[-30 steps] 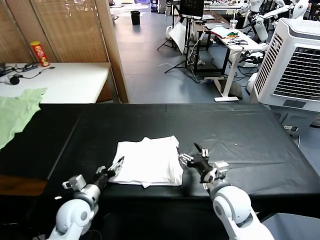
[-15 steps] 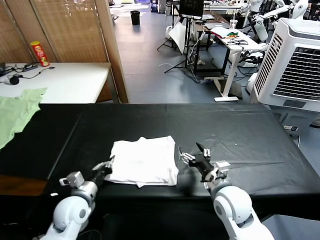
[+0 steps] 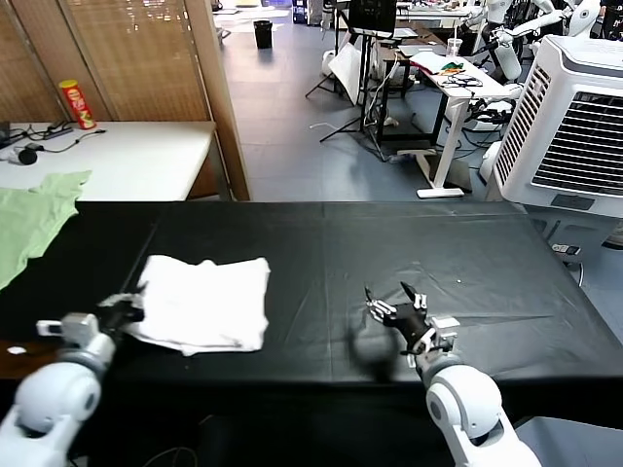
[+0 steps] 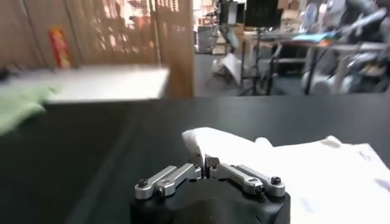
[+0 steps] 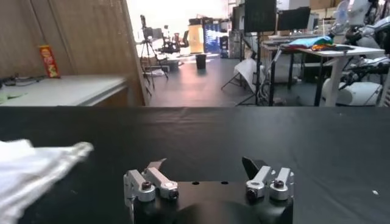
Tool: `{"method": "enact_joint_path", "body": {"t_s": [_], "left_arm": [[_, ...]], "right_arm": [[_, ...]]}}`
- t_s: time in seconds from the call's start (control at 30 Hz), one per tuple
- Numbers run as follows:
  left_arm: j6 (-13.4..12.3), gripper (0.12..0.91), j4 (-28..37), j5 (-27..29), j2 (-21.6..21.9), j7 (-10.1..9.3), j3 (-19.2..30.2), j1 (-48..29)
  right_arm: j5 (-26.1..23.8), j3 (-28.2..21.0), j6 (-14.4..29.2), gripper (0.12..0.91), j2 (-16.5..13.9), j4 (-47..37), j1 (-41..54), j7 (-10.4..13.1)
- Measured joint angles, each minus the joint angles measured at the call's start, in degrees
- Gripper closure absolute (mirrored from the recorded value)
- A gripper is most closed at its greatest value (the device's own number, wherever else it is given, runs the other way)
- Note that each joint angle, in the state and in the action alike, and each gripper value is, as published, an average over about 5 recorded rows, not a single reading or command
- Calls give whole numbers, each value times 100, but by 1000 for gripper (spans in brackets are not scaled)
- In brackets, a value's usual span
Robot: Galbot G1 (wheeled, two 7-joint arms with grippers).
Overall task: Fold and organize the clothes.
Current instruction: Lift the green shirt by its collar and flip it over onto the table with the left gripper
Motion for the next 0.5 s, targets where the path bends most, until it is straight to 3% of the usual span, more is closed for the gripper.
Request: {"method": "enact_joint_path", "body": {"t_s": [0.13,0.27,0.37,0.5], "left_arm": [[-20,885,-141,331,557,-7,-460,130],[30,885,-450,746,790,-58,-693,140],[136,885,-802,931,744,-174,-589,94],[192,885,-1118,999,436,-350,-47,-18]], "right_arm": [[-7,-21,-22,227,44,-16,37,16],[-53,-18,-23,227,88,-28,2,16],[-98,4,-15,227,101,-19,-58,5],[-139,36,-7,227,102,30,-148,-3]]}}
